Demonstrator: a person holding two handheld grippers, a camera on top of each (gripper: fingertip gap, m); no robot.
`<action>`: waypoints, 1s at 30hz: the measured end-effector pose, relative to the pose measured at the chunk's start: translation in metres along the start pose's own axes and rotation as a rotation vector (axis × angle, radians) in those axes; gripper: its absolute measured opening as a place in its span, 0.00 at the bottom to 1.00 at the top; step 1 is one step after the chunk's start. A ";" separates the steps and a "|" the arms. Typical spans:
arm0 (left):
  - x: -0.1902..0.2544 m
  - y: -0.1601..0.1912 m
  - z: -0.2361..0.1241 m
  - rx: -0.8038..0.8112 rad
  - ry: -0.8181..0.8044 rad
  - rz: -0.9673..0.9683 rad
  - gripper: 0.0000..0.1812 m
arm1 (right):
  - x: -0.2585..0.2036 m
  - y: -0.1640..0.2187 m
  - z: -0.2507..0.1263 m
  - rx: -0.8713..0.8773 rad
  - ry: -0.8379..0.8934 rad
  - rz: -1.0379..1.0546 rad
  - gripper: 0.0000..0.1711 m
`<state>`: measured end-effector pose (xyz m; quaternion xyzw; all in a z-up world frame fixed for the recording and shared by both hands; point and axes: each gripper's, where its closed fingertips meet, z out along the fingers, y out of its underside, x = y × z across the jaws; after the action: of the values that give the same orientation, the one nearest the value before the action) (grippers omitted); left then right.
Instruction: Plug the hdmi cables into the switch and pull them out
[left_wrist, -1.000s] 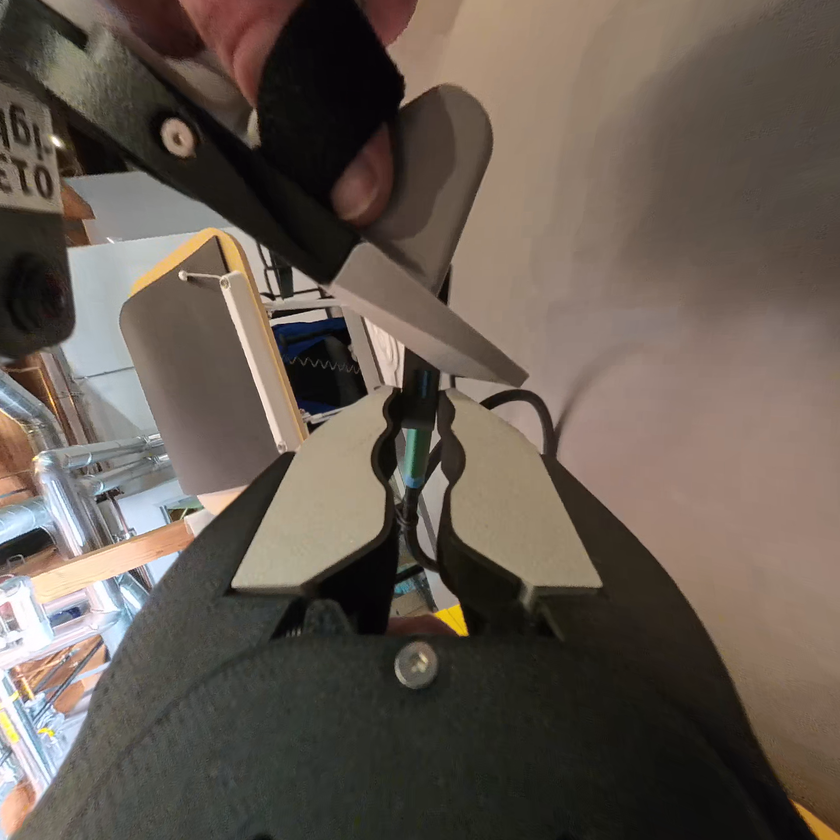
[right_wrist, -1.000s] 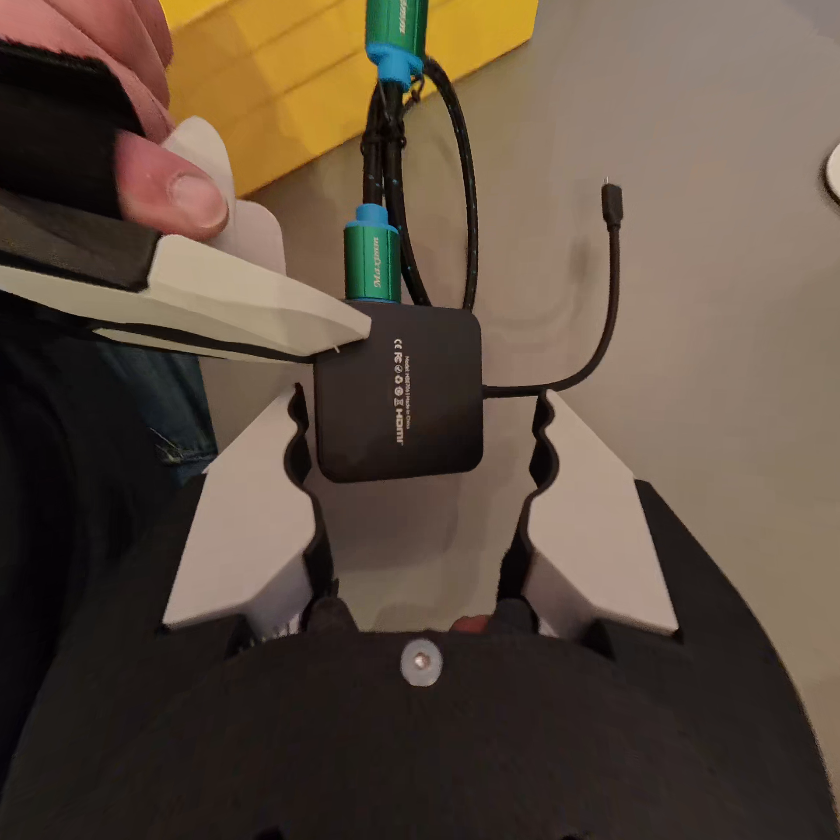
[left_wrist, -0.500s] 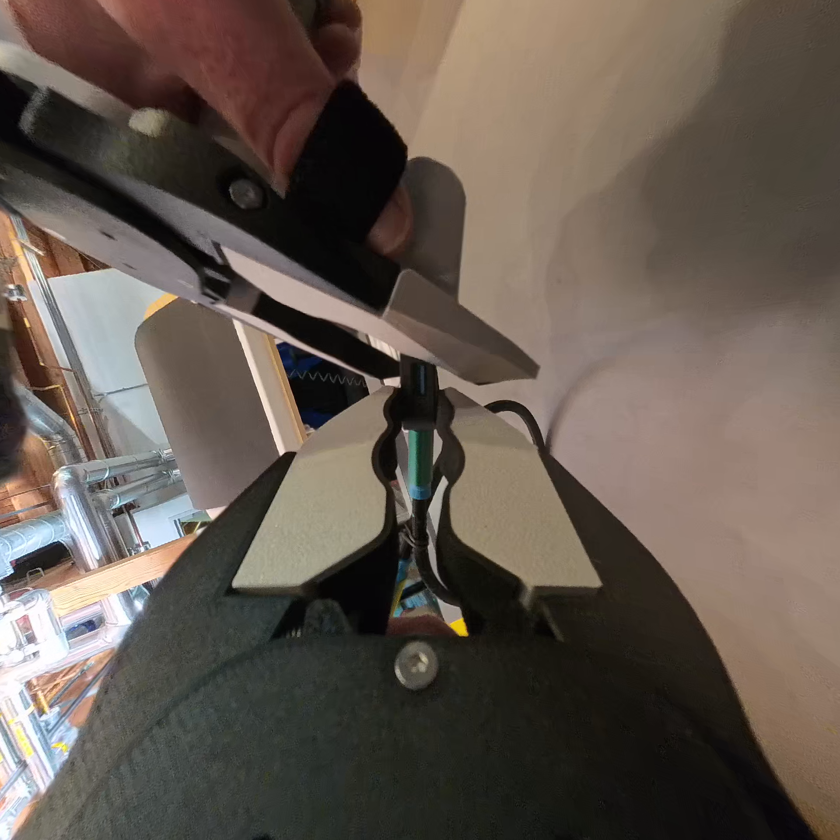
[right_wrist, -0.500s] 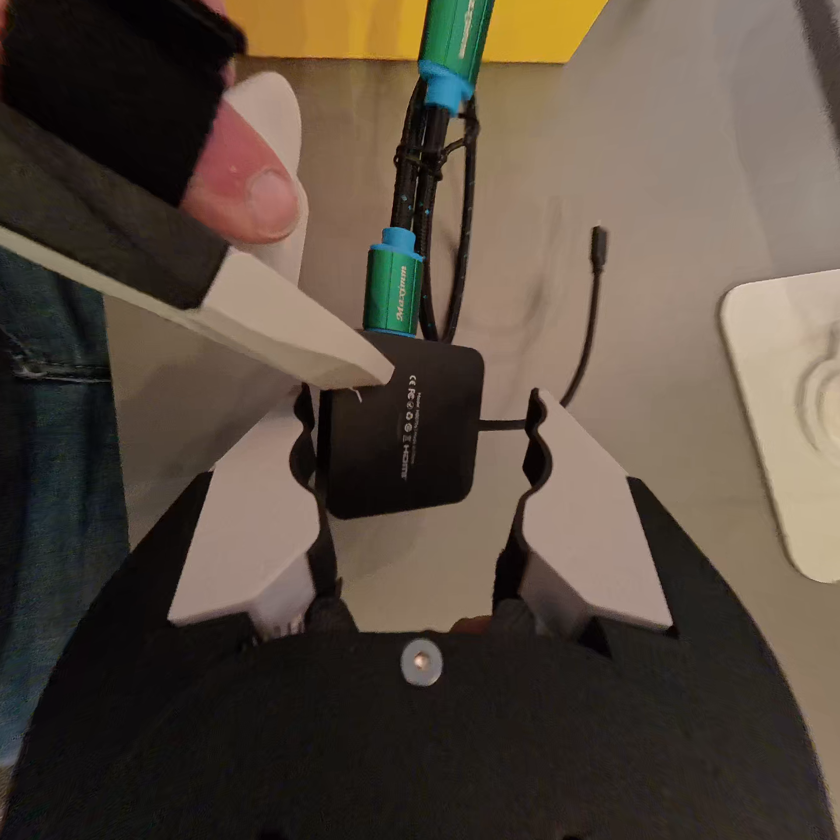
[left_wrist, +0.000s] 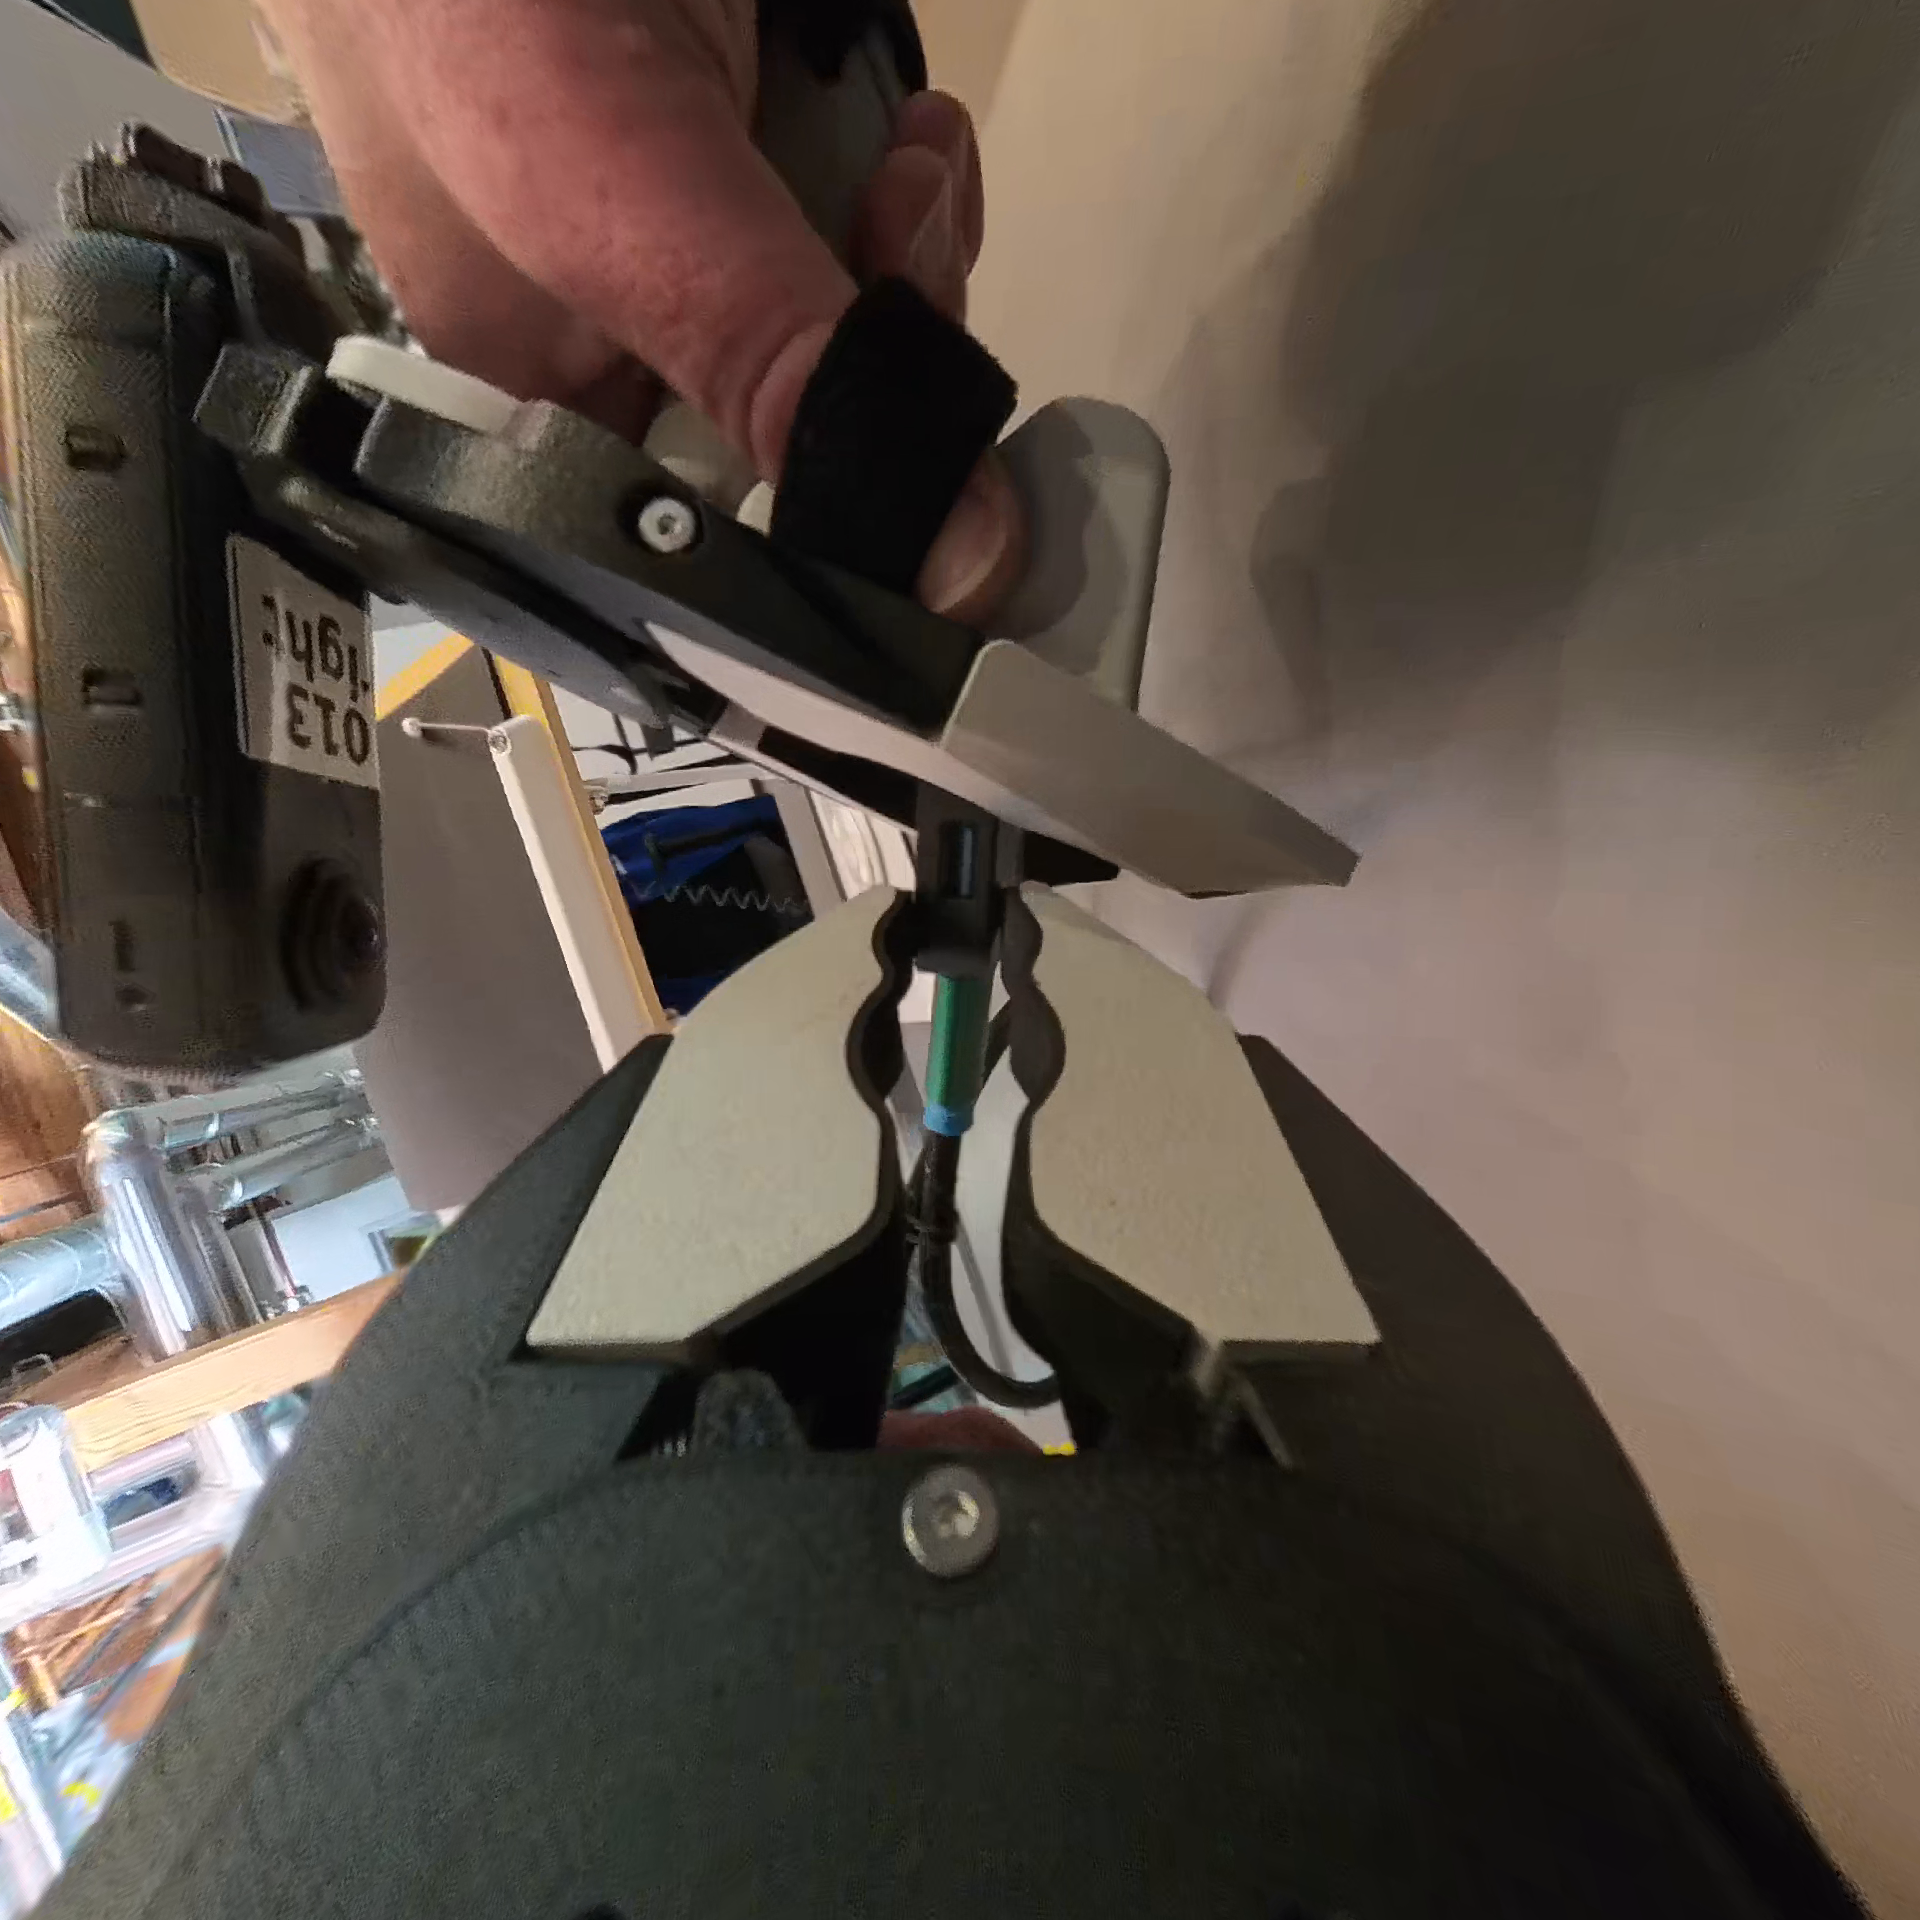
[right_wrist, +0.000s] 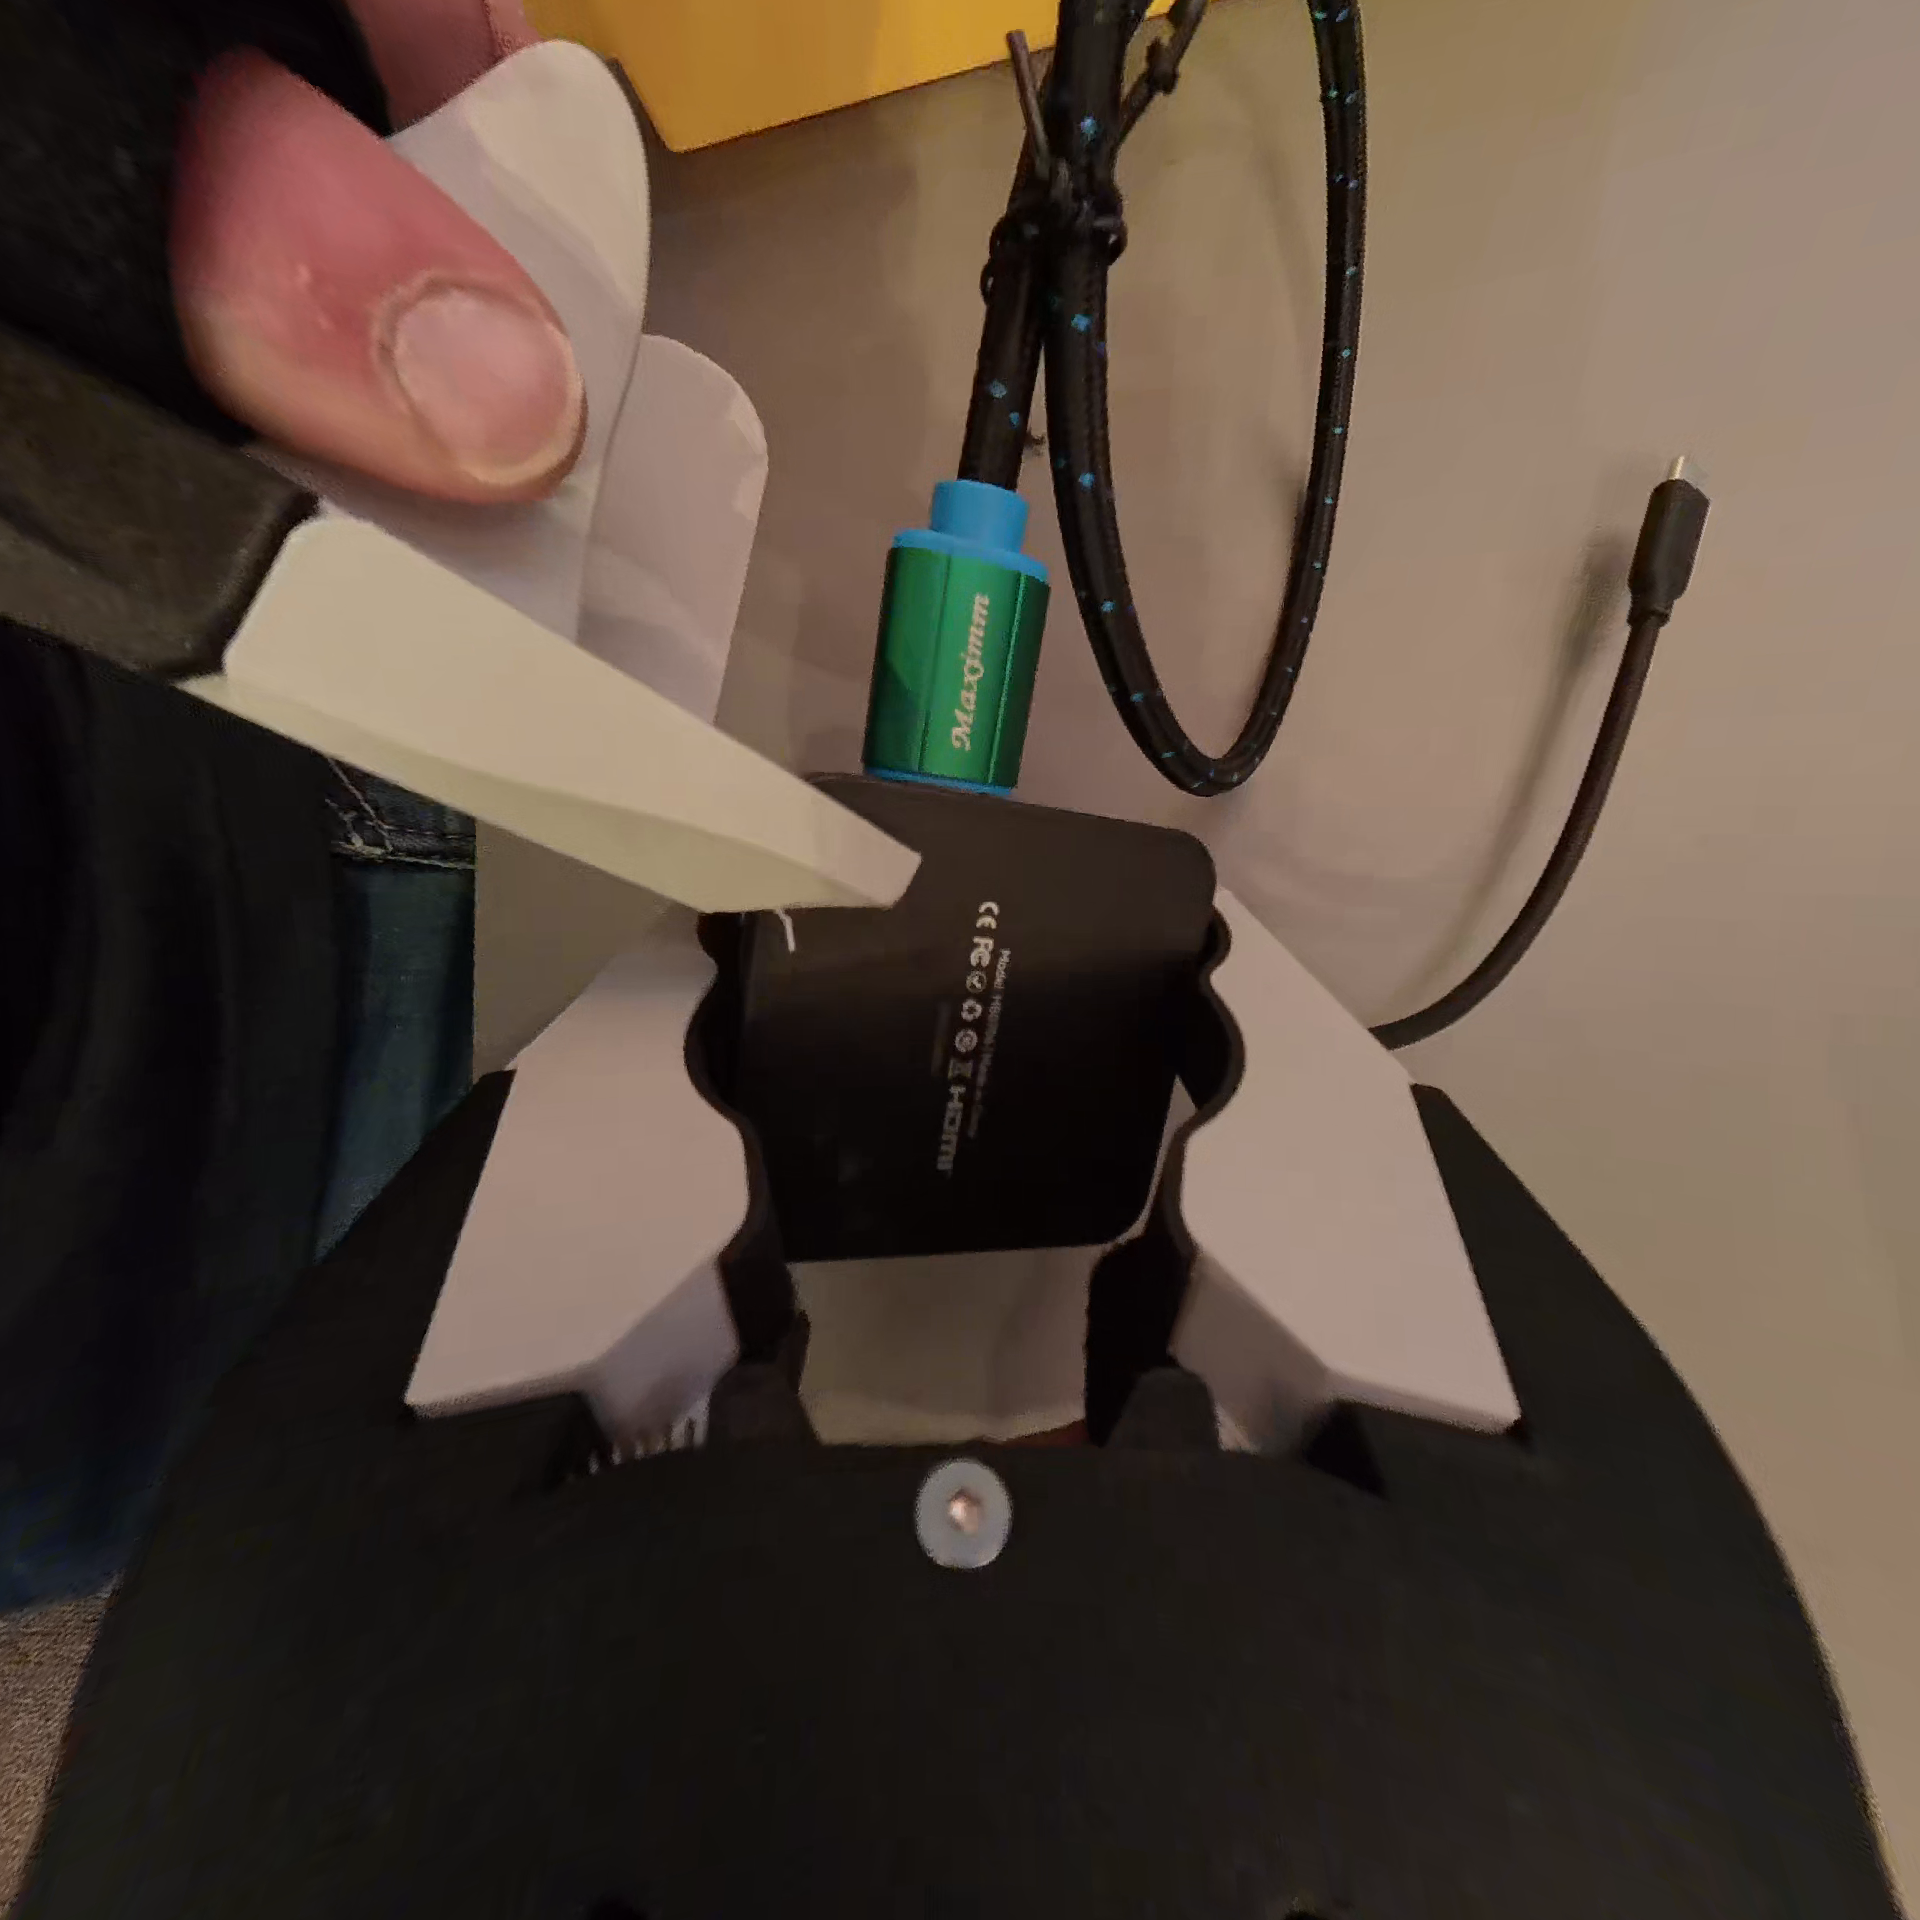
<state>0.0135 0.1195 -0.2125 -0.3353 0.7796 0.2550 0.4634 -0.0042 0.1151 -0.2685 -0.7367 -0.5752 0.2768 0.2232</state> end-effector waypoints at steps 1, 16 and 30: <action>0.000 0.001 0.000 -0.001 0.012 -0.019 0.08 | 0.001 0.001 0.000 -0.010 0.012 -0.008 0.49; -0.015 0.011 -0.015 0.092 0.282 -0.552 0.22 | 0.021 0.012 -0.006 -0.119 0.225 -0.159 0.48; 0.025 0.014 -0.011 0.080 0.622 -0.770 0.21 | 0.013 0.000 -0.005 -0.151 0.295 -0.341 0.48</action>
<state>-0.0116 0.1140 -0.2286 -0.6414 0.7095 -0.0770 0.2817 0.0011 0.1274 -0.2670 -0.6761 -0.6715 0.0808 0.2924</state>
